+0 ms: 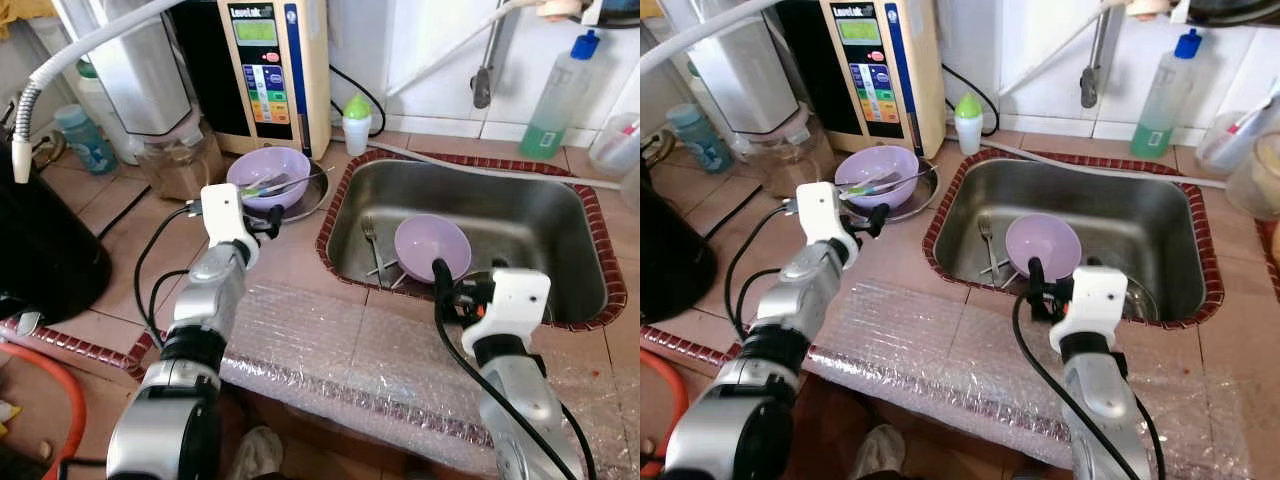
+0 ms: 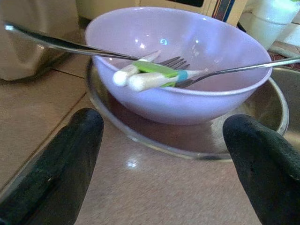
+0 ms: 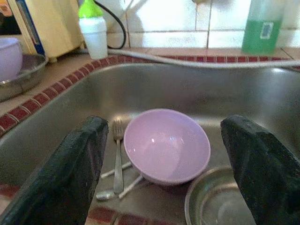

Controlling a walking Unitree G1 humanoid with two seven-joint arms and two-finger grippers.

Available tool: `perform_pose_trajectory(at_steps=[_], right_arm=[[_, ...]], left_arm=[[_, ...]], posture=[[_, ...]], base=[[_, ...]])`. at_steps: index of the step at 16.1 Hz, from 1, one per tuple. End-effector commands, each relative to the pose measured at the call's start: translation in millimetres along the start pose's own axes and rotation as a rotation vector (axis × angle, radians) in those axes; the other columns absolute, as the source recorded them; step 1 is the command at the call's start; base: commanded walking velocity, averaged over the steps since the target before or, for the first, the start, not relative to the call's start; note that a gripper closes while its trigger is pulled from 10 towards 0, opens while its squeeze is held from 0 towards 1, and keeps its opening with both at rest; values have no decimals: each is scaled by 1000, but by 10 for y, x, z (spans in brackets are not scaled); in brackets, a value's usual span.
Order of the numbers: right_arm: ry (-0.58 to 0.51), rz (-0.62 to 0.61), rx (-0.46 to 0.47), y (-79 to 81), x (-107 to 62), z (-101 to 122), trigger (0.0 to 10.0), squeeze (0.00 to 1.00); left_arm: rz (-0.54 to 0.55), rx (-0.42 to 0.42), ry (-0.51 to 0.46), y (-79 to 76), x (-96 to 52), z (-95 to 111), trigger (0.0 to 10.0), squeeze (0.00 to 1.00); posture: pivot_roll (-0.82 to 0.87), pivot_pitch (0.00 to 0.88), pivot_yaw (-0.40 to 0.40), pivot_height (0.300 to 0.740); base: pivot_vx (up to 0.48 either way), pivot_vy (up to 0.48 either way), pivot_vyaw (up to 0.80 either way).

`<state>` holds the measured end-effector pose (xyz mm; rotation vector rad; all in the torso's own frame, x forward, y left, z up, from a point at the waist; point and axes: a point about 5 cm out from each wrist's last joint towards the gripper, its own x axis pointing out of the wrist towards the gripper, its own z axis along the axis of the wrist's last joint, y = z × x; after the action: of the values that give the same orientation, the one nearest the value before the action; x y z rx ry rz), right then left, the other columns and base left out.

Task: Kitchen organization

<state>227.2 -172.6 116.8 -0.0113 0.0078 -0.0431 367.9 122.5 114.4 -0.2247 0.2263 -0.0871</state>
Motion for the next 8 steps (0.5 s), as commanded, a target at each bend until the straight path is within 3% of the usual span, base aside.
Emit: perform_pose_trajectory(at_steps=[1,4,8], right_arm=[[-12,-4,2,-9,-17,52,10000,0],[-4,14,14,123,-42,34,10000,0],[32,25,55,142,111,-45,10000,0]], left_arm=[[17,-22,2,19,28,31,10000,0],[8,34,30,114,69,49,10000,0],[75,-2,36,289,111,179,10000,0]], posture=[[-246,33,150,740],[-226,5,153,740],[-150,0,126,740]], base=[[0,0,0],[0,0,0],[0,0,0]])
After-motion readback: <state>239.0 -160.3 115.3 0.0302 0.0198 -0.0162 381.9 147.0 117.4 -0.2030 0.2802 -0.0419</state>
